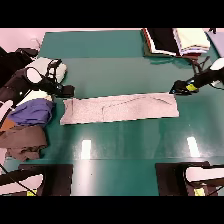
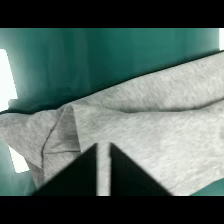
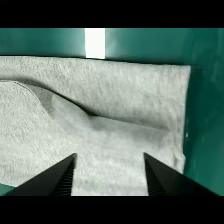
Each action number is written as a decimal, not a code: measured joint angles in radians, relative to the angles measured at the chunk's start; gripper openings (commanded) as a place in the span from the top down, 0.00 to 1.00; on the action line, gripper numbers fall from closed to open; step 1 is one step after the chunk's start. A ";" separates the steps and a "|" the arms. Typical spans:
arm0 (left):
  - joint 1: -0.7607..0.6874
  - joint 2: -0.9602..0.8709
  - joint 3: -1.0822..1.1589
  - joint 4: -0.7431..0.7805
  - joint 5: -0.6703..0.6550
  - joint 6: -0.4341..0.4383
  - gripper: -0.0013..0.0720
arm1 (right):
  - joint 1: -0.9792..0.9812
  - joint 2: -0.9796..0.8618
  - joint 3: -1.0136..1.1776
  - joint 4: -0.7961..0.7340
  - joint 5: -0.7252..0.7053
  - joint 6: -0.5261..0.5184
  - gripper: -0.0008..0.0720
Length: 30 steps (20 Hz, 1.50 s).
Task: Fold the shirts.
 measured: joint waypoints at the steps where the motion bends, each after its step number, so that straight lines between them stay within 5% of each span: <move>1: 0.000 -0.002 0.007 -0.007 -0.012 0.000 0.95 | -0.043 0.001 -0.024 0.021 0.005 -0.016 0.26; 8: -0.068 -0.006 0.024 -0.135 0.000 0.008 0.96 | -0.254 -0.074 -0.194 0.225 0.026 -0.154 0.34; 10: -0.122 -0.014 0.025 -0.149 0.042 0.001 0.96 | -0.243 -0.100 -0.216 0.284 0.019 -0.180 0.46; 13: -0.208 -0.055 0.026 -0.164 0.112 -0.027 0.96 | -0.188 -0.120 -0.233 0.311 -0.024 -0.209 0.98; 21: -0.385 -0.294 0.128 -0.252 0.281 -0.047 0.96 | -0.097 0.095 -0.183 0.417 -0.039 -0.261 0.98; 30: -0.472 -0.455 0.251 -0.284 0.300 -0.043 0.96 | 0.163 0.260 0.063 0.461 0.029 -0.122 0.98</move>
